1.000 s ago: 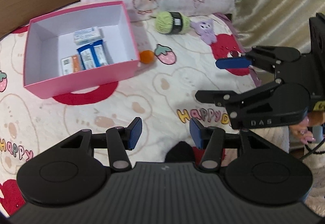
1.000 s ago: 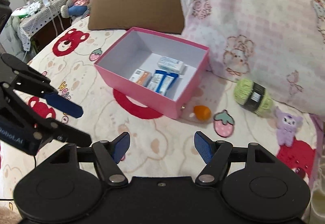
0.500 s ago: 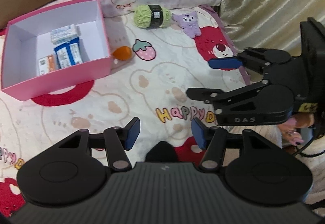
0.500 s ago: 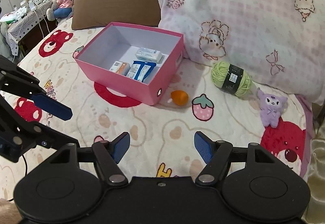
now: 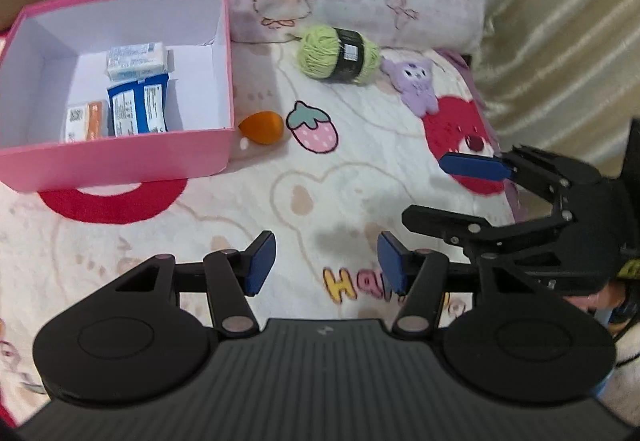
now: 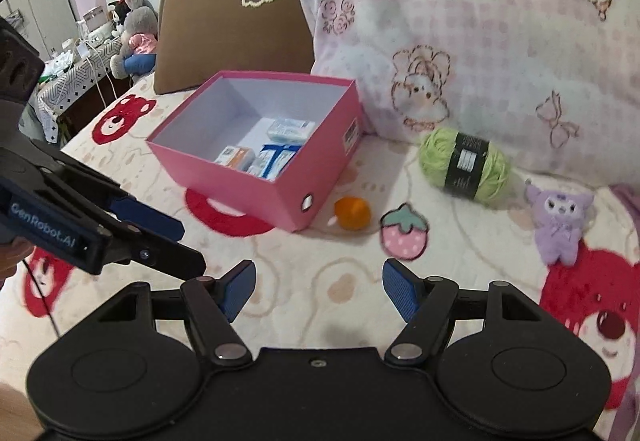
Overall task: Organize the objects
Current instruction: 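Move the left gripper toward the orange sponge beside the pink box, then lower the left gripper onto the orange sponge and close on it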
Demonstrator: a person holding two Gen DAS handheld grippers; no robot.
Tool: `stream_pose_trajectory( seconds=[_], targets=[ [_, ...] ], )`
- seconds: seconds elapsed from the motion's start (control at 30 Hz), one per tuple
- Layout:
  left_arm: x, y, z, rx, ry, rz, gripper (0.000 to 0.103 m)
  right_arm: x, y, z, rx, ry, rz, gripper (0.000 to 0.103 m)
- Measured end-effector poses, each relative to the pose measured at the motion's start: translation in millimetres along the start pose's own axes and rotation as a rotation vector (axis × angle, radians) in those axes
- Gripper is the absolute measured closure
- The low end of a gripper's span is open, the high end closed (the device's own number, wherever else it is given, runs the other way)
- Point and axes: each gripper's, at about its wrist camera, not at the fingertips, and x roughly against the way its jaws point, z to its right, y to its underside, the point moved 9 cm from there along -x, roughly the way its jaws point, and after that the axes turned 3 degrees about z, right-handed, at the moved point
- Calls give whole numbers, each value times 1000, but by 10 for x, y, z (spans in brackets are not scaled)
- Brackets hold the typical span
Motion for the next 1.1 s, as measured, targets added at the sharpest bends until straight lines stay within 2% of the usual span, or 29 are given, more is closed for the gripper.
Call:
stream_pose_trajectory(
  seconds=[0.07, 0.23, 0.43, 0.53, 0.7, 0.8, 0.87, 1.1],
  targets=[
    [-136, 18, -53, 29, 7, 15, 48, -90, 36, 33, 48, 9, 22, 28],
    [-408, 8, -162, 82, -2, 106, 48, -382, 146, 64, 97, -10, -7, 28],
    [-682, -39, -222, 108, -23, 213, 49, -719, 262, 82, 300, 32, 50, 28],
    [-821, -87, -225, 115, -25, 268, 49, -928, 308, 108, 383, 49, 51, 28],
    [-1028, -144, -258, 87, -27, 317, 50, -1223, 292, 237, 352, 36, 34, 28],
    [-1059, -192, -215, 55, 8, 366, 50, -1350, 297, 241, 377, 2, 70, 28],
    [-1081, -225, -208, 75, 37, 373, 50, -1448, 311, 264, 344, -19, 86, 28],
    [-1312, -255, -430, 139, -64, 360, 55, -1642, 207, 291, 325, -49, 118, 31]
  ],
)
